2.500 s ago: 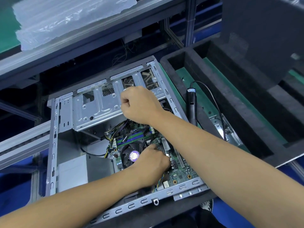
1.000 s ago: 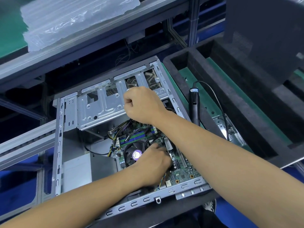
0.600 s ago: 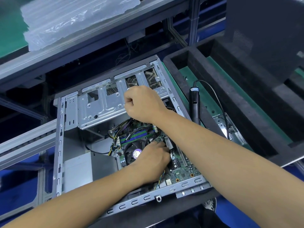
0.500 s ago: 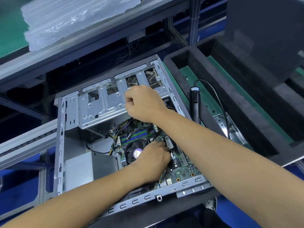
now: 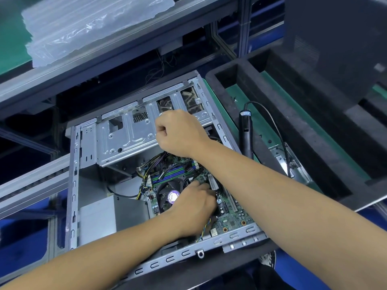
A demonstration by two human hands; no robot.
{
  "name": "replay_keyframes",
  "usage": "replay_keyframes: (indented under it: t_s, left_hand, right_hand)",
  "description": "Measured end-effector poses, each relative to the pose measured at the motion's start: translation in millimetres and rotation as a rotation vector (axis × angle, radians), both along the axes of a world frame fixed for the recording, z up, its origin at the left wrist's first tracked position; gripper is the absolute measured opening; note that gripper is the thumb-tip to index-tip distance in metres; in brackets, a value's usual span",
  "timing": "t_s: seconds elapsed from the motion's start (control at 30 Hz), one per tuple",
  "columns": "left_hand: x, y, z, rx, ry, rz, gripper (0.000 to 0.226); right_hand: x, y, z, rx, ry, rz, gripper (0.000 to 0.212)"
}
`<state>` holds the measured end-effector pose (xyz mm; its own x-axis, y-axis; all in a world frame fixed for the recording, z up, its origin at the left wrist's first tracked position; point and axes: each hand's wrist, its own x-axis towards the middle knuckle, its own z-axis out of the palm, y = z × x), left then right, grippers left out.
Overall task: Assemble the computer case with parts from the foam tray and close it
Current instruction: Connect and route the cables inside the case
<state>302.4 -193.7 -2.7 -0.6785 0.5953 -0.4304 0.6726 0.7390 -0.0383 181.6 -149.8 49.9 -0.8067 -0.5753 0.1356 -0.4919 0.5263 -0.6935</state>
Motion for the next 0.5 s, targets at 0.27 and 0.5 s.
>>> replay_keyframes:
  t_s: [0.27,0.5]
  left_hand:
    - [1.9,0.5,-1.9,0.009,0.003,0.001,0.018]
    - [1.9,1.4,0.1,-0.015,-0.021,-0.032,0.011]
  right_hand:
    - [0.1,-0.1,-0.1,0.001,0.0,-0.003,0.037]
    - [0.2,-0.1,0.2,0.005,0.002,-0.002,0.036]
